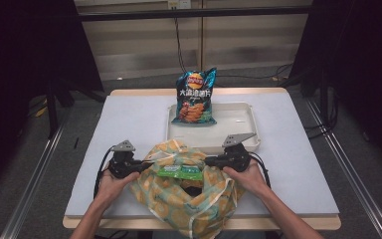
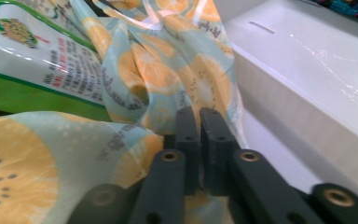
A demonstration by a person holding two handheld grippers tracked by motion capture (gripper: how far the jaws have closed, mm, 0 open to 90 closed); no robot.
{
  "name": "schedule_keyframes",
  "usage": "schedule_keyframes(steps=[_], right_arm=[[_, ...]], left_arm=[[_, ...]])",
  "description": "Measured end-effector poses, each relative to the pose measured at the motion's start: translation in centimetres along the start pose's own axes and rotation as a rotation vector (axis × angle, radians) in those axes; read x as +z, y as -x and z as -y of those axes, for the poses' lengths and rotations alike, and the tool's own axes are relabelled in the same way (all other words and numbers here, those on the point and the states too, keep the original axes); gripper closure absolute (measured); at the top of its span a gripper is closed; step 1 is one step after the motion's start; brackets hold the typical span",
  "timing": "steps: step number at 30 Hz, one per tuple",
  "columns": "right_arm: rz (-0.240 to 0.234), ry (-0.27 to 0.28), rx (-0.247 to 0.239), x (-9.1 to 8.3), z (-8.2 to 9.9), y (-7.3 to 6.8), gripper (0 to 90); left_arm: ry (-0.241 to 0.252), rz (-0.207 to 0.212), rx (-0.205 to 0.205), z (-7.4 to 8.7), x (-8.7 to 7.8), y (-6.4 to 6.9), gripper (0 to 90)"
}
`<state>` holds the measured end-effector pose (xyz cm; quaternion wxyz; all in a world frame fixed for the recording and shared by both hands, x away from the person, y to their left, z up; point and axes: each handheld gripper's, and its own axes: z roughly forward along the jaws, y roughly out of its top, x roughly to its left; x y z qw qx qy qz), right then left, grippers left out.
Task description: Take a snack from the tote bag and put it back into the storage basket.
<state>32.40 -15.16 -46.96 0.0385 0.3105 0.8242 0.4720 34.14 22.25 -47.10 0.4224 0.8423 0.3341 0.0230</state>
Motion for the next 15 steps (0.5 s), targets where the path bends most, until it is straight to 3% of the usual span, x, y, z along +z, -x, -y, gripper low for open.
schedule_keyframes(steps=[4,9,15], right_arm=[[0.016,0.020,-0.002,-0.7,-0.2,0.1,73.2],[0.015,0.080,-0.012,-2.5,-0.9,-0.5,61.0],[0.003,0.153,-0.037,-4.8,-1.8,-1.9,53.5]], left_arm=[[0.010,-0.016,-0.005,0.0,-0.3,0.1,77.1],[0.076,-0.040,-0.010,-0.4,-1.5,0.6,65.9],[0.176,-0.066,0.006,-0.6,-3.6,1.8,61.0]])
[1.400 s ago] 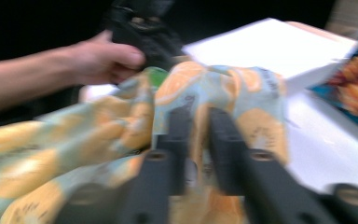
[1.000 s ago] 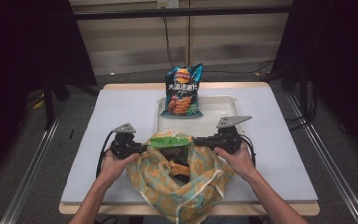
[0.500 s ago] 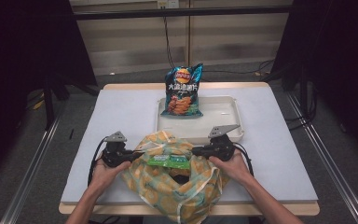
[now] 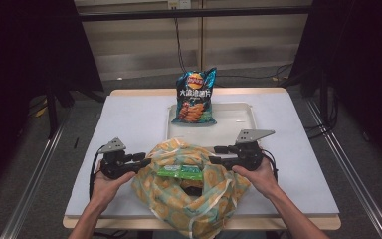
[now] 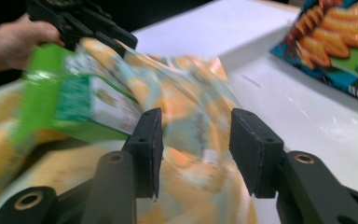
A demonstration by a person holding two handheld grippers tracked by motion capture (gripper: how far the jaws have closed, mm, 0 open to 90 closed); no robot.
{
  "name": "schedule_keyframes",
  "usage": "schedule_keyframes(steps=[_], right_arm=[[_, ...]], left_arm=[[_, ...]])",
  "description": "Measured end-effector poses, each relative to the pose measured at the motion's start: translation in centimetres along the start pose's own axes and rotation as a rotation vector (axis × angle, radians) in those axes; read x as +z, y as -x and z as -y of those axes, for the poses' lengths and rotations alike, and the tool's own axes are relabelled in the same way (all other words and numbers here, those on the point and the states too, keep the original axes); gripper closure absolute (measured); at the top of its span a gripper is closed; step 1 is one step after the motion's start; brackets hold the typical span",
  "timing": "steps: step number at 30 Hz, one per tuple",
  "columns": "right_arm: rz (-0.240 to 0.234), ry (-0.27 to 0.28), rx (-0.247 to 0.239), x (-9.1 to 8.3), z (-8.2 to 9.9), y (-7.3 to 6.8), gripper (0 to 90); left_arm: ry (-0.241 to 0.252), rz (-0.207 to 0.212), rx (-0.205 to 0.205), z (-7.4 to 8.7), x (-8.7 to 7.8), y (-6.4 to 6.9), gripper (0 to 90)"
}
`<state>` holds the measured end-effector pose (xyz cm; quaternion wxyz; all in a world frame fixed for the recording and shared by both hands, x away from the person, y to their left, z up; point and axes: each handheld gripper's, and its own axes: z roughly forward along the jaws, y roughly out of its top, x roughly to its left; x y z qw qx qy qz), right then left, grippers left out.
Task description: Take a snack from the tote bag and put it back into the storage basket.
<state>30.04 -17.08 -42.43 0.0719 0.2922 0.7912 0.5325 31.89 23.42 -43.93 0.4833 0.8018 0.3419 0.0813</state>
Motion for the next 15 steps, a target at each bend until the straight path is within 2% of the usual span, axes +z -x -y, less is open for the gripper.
schedule_keyframes(steps=[4,9,13,15], right_arm=[[-0.044,0.018,-0.020,-0.6,-0.4,-1.2,52.6],[-0.087,0.024,-0.049,-0.5,-0.9,-2.9,49.2],[-0.118,0.023,-0.086,-0.3,-1.6,-4.1,42.2],[-0.136,0.016,-0.098,0.1,-1.7,-4.6,38.5]], left_arm=[[0.049,-0.001,-0.005,0.3,-1.3,0.7,58.4],[0.095,0.022,0.004,0.6,-2.6,2.3,58.3],[0.085,0.065,0.020,1.3,-2.9,3.8,55.1],[0.063,0.067,0.049,1.7,-2.7,4.5,54.2]])
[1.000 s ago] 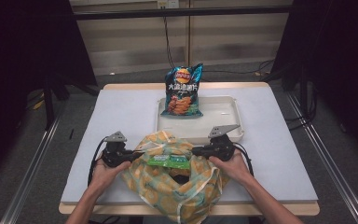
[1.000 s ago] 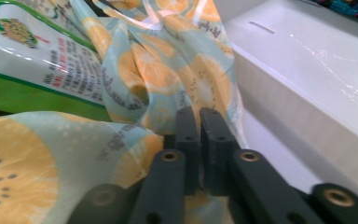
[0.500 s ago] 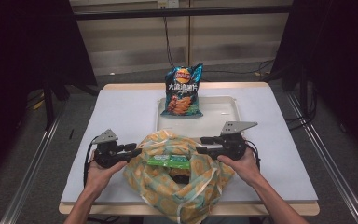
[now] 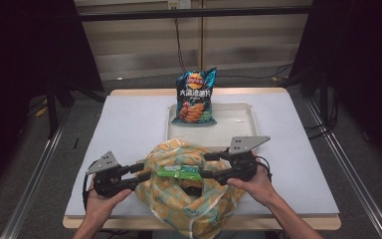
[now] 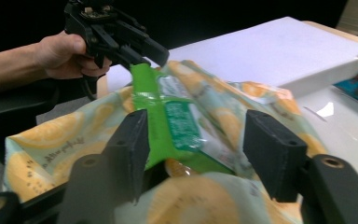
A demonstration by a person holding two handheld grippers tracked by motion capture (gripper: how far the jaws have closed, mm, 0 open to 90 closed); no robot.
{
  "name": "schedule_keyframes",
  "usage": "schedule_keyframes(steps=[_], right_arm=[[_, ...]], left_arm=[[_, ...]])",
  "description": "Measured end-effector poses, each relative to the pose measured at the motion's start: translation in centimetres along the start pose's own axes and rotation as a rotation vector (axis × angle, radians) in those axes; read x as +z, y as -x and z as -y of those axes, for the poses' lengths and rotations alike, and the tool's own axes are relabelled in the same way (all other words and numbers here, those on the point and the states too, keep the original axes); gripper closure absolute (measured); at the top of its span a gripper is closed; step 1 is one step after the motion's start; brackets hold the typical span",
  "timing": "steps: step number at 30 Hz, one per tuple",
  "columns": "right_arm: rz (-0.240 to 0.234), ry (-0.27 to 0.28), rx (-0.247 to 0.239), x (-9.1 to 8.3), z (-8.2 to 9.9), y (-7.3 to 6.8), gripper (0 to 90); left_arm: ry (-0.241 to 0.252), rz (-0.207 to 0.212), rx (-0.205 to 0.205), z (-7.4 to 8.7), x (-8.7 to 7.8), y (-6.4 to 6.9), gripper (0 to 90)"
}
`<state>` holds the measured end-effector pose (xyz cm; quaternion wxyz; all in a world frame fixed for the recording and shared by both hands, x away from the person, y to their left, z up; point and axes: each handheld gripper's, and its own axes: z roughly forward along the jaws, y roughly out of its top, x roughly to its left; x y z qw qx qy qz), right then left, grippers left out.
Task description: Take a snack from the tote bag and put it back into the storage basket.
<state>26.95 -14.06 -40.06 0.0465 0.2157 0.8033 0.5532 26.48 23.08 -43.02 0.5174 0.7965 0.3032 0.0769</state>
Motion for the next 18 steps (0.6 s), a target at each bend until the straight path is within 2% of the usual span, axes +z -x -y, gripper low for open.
schedule_keyframes(steps=[2,3,4,6,10,13,18], right_arm=[[-0.013,-0.022,-0.008,0.7,0.0,-0.4,35.8],[-0.024,-0.038,-0.013,1.1,0.1,-0.5,35.2],[-0.036,-0.062,-0.023,1.5,0.1,-0.7,34.9],[-0.026,-0.085,-0.044,2.1,0.3,-0.8,32.7],[-0.021,-0.105,-0.057,2.9,0.6,-0.8,30.5],[-0.015,-0.110,-0.062,3.2,0.9,-0.7,30.3],[0.000,-0.126,-0.080,3.9,1.2,-0.4,28.9]], left_arm=[[-0.025,0.006,0.022,0.2,0.3,0.4,53.2],[-0.035,-0.008,0.025,0.3,0.5,0.5,52.4],[-0.041,-0.005,0.020,0.4,0.7,0.4,51.5],[-0.049,-0.008,0.008,0.7,1.1,0.3,51.5],[-0.056,-0.013,0.006,0.9,1.1,0.2,49.7],[-0.042,-0.015,-0.010,1.0,1.1,0.1,47.8],[-0.036,-0.021,-0.014,1.0,0.8,-0.1,45.9]])
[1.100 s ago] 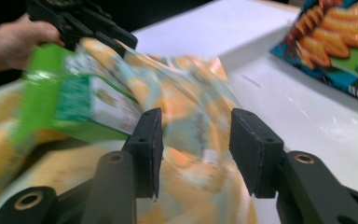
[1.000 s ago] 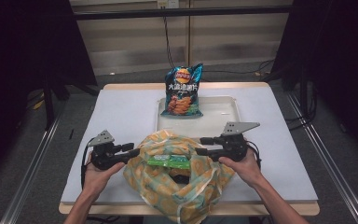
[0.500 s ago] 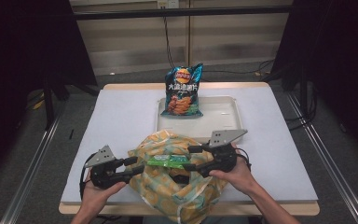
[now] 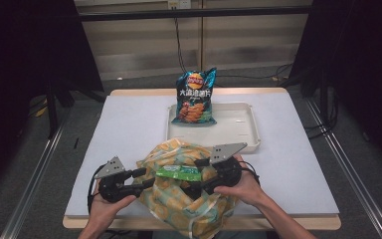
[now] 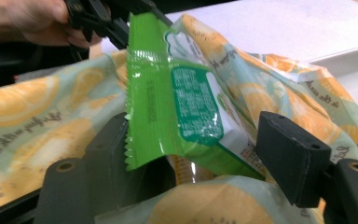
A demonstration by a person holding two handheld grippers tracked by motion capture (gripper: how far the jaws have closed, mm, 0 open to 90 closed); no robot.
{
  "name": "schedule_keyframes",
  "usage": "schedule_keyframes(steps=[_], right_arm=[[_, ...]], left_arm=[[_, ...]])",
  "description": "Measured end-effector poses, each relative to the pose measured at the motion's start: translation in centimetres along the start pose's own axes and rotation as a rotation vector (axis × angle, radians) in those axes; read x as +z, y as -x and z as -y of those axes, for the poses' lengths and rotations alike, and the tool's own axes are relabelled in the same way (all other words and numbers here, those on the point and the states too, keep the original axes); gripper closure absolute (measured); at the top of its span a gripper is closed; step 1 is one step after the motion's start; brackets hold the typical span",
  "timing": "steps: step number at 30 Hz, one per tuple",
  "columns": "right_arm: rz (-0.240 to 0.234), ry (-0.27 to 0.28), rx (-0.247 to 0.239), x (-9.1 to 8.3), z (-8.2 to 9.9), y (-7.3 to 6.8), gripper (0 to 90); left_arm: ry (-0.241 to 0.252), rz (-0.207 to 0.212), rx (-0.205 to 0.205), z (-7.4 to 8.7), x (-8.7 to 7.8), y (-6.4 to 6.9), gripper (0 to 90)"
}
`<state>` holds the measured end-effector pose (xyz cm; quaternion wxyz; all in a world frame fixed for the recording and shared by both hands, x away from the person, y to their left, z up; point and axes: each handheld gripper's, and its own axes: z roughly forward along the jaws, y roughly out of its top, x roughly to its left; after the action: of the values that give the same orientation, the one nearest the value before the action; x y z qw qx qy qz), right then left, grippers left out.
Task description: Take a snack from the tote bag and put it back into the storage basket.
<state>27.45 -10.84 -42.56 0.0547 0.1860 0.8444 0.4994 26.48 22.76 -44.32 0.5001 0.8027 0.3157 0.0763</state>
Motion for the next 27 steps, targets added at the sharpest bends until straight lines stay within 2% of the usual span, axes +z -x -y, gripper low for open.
schedule_keyframes(steps=[4,7,14,15,18,25,27], right_arm=[[0.021,-0.020,-0.018,0.7,0.0,0.0,28.3],[0.035,-0.017,-0.014,1.2,-0.2,0.1,32.0],[0.058,0.021,-0.003,1.2,-0.8,0.8,52.0],[0.062,0.020,-0.002,1.2,-0.9,0.9,57.3],[0.073,0.036,0.001,1.0,-1.0,1.3,62.2],[0.094,0.062,0.000,0.5,-1.5,1.5,66.5],[0.096,0.072,0.003,0.3,-1.5,1.8,68.0]], left_arm=[[0.001,-0.002,-0.008,0.1,-0.1,-0.2,44.2],[0.001,-0.009,-0.008,0.1,-0.2,-0.2,43.5],[0.003,-0.006,-0.006,0.1,-0.1,-0.3,42.0],[0.002,-0.006,-0.005,0.1,-0.2,-0.3,41.6],[0.008,-0.011,-0.007,0.1,-0.3,-0.4,41.1],[0.027,-0.005,-0.015,0.0,-0.4,-0.3,39.8],[0.025,-0.004,-0.006,-0.1,-0.3,-0.4,38.1]])
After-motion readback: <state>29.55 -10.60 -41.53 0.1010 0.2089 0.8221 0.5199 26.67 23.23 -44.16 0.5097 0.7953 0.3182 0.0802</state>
